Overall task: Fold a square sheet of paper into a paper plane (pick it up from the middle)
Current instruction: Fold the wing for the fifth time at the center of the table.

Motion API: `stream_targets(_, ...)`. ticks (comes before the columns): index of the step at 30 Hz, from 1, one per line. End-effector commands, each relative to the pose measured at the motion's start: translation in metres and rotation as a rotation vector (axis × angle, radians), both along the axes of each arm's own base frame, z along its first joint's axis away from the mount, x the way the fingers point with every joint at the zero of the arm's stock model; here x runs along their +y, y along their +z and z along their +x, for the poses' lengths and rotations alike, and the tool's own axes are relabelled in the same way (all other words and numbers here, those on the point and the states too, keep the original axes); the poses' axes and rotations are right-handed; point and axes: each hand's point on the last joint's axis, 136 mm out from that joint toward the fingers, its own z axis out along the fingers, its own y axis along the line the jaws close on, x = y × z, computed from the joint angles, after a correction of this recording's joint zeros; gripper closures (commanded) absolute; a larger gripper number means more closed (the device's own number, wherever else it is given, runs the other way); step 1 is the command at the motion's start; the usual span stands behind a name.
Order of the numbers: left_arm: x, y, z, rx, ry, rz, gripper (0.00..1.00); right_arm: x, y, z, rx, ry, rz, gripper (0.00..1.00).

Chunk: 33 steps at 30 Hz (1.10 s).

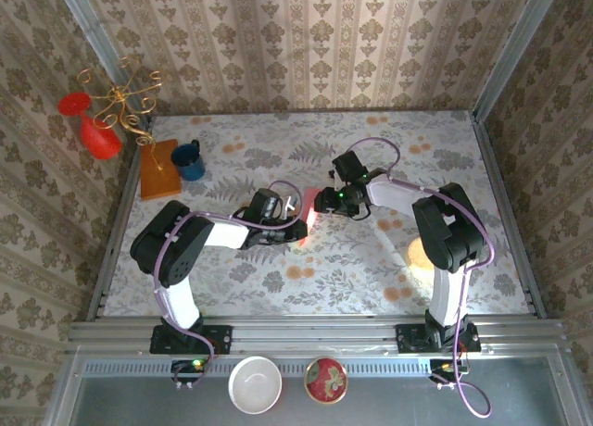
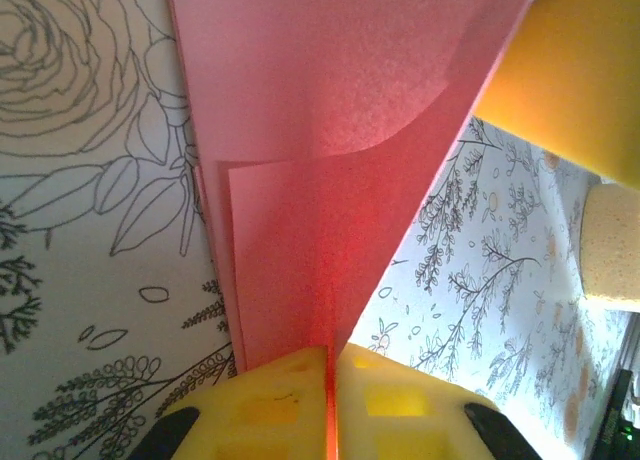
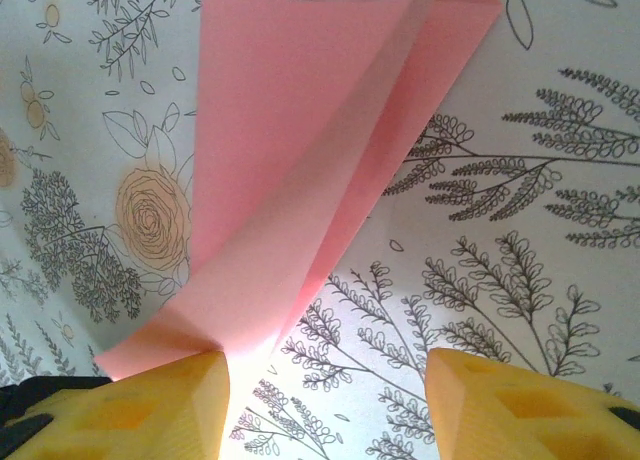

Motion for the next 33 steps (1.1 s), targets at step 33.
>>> stream_targets(33, 0.009, -0.016, -0.016, 0.172, 0.016, -0.168, 1.0, 0.008, -0.027, 0.028, -0.031, 0.169, -0.03, 0.36)
